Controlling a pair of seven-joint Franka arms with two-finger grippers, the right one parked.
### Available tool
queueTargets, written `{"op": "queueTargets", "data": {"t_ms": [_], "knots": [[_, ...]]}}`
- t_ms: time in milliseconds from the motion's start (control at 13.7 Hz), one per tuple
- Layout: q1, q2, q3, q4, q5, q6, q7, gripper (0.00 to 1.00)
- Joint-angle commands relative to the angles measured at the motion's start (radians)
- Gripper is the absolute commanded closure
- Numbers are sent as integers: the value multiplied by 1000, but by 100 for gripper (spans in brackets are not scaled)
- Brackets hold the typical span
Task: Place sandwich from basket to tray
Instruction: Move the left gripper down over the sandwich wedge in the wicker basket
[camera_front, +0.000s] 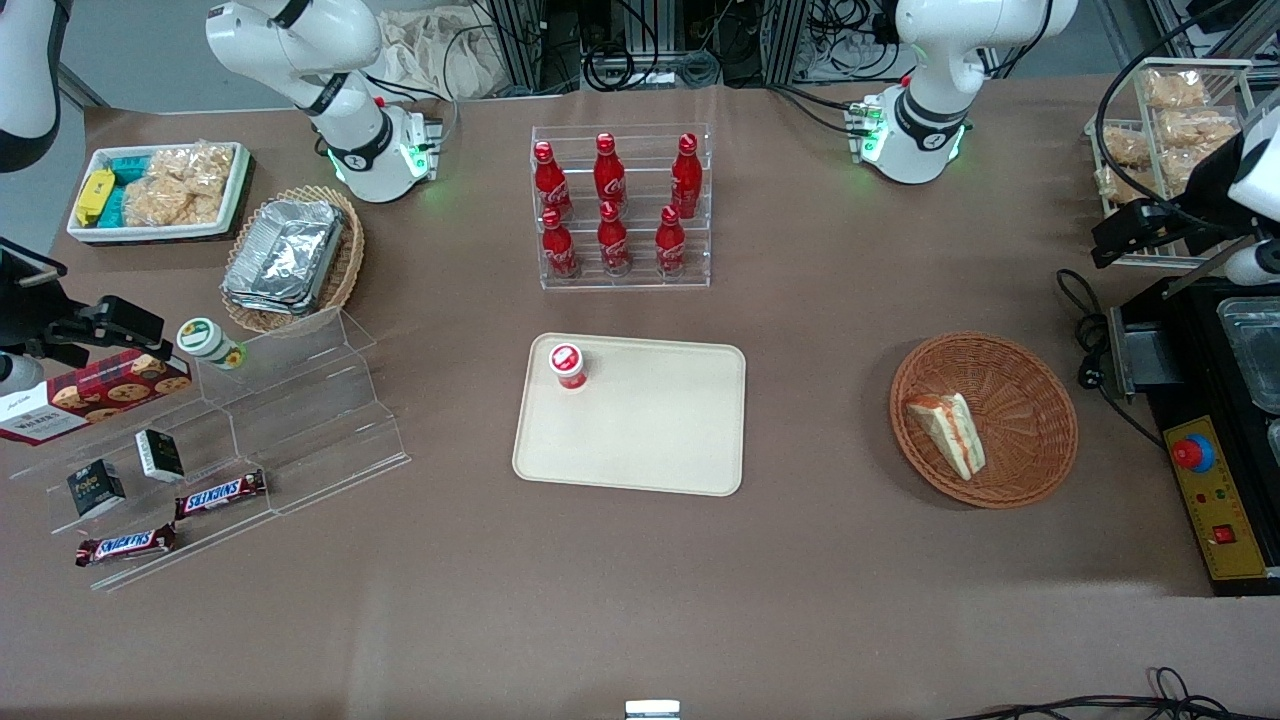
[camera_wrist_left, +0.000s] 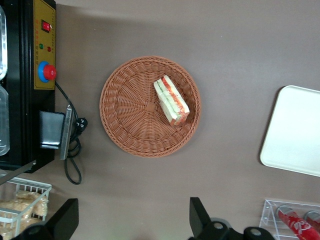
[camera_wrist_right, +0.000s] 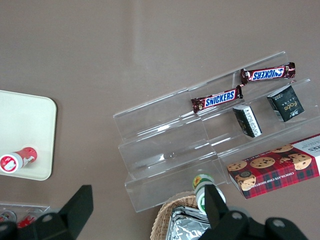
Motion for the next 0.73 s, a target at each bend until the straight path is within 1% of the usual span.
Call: {"op": "queueTargets", "data": {"t_ms": [0,219,438,656], "knots": [[2,9,-10,24,19,-28,9,0],[2,32,-10,22,5,-15,-9,0],[-8,139,-20,27,3,-3,-115,0],[-31,251,-33,16,5,101,-203,0]]}}
